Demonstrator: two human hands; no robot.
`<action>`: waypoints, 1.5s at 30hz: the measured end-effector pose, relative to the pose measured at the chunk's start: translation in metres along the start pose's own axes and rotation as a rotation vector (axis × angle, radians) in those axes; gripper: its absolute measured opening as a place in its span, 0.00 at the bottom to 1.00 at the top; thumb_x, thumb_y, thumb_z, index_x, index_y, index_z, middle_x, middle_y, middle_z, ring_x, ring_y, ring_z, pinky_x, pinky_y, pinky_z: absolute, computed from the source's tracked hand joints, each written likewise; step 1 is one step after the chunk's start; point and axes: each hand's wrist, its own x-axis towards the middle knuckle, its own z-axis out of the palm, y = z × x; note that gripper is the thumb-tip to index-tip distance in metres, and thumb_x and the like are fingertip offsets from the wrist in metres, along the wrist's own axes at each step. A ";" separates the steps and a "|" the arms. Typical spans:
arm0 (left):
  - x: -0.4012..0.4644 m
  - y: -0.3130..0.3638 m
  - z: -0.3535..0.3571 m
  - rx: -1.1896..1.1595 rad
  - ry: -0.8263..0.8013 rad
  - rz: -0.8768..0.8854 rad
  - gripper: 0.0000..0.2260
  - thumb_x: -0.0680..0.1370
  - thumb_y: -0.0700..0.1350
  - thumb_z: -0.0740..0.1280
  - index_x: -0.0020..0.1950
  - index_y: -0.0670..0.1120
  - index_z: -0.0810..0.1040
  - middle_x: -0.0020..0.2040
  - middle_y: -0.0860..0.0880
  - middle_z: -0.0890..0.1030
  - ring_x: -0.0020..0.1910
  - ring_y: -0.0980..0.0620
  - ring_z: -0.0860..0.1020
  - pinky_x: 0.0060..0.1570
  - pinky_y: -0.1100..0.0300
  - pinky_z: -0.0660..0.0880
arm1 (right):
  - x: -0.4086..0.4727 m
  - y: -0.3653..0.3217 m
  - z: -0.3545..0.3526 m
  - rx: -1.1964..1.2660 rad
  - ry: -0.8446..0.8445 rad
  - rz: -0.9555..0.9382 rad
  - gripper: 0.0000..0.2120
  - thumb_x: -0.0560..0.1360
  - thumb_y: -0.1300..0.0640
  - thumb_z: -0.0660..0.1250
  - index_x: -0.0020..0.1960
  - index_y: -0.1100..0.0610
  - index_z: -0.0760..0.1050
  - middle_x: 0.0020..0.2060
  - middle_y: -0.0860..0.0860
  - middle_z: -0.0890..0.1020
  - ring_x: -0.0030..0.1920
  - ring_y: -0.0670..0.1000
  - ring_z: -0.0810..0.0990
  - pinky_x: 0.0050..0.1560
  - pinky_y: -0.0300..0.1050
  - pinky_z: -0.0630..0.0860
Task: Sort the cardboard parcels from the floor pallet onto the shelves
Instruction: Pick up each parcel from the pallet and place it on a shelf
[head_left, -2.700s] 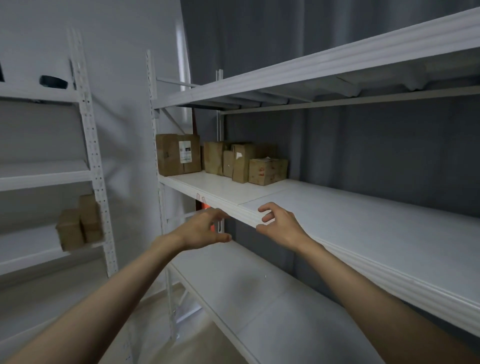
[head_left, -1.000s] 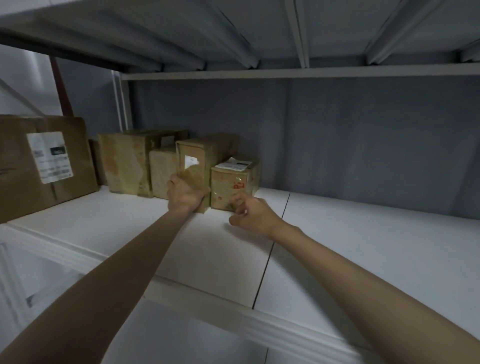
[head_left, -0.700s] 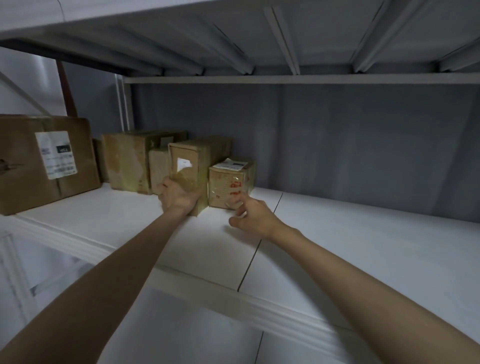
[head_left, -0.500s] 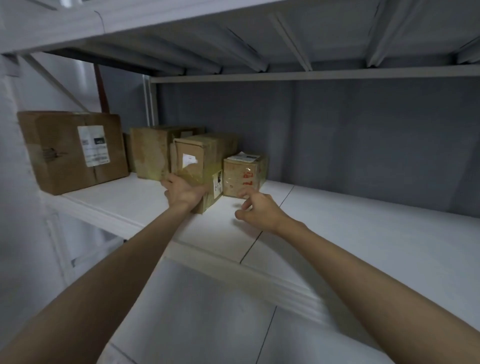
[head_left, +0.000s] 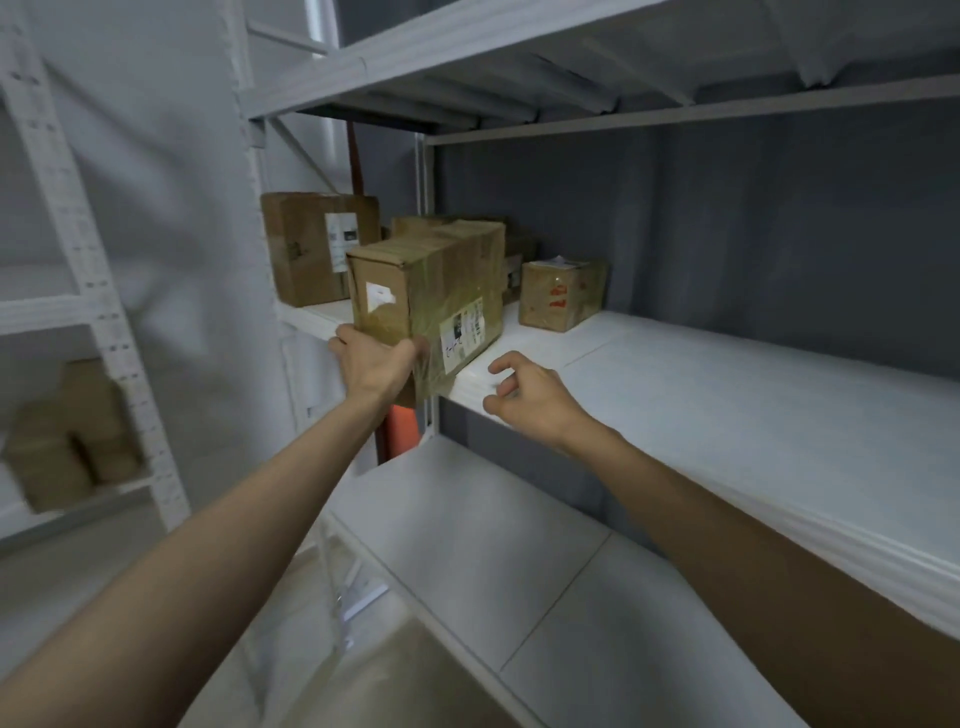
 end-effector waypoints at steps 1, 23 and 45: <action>-0.014 -0.003 -0.013 -0.025 0.003 -0.003 0.40 0.63 0.55 0.75 0.68 0.40 0.65 0.64 0.46 0.67 0.54 0.44 0.73 0.51 0.54 0.72 | -0.011 -0.003 0.005 0.023 0.007 -0.009 0.23 0.77 0.52 0.69 0.70 0.51 0.69 0.60 0.53 0.76 0.60 0.55 0.77 0.63 0.54 0.76; -0.308 -0.022 -0.054 -0.516 -0.858 0.094 0.27 0.60 0.39 0.68 0.58 0.50 0.72 0.48 0.52 0.80 0.42 0.57 0.81 0.36 0.63 0.79 | -0.396 0.068 -0.101 0.283 0.734 0.291 0.40 0.74 0.47 0.74 0.79 0.50 0.57 0.73 0.49 0.69 0.67 0.47 0.72 0.67 0.44 0.71; -0.780 0.084 -0.008 -0.192 -1.711 0.563 0.42 0.53 0.41 0.71 0.69 0.46 0.72 0.65 0.46 0.76 0.63 0.50 0.74 0.61 0.56 0.72 | -0.955 0.089 -0.158 -0.410 0.818 0.992 0.45 0.69 0.61 0.78 0.80 0.54 0.58 0.80 0.55 0.58 0.81 0.56 0.53 0.79 0.51 0.51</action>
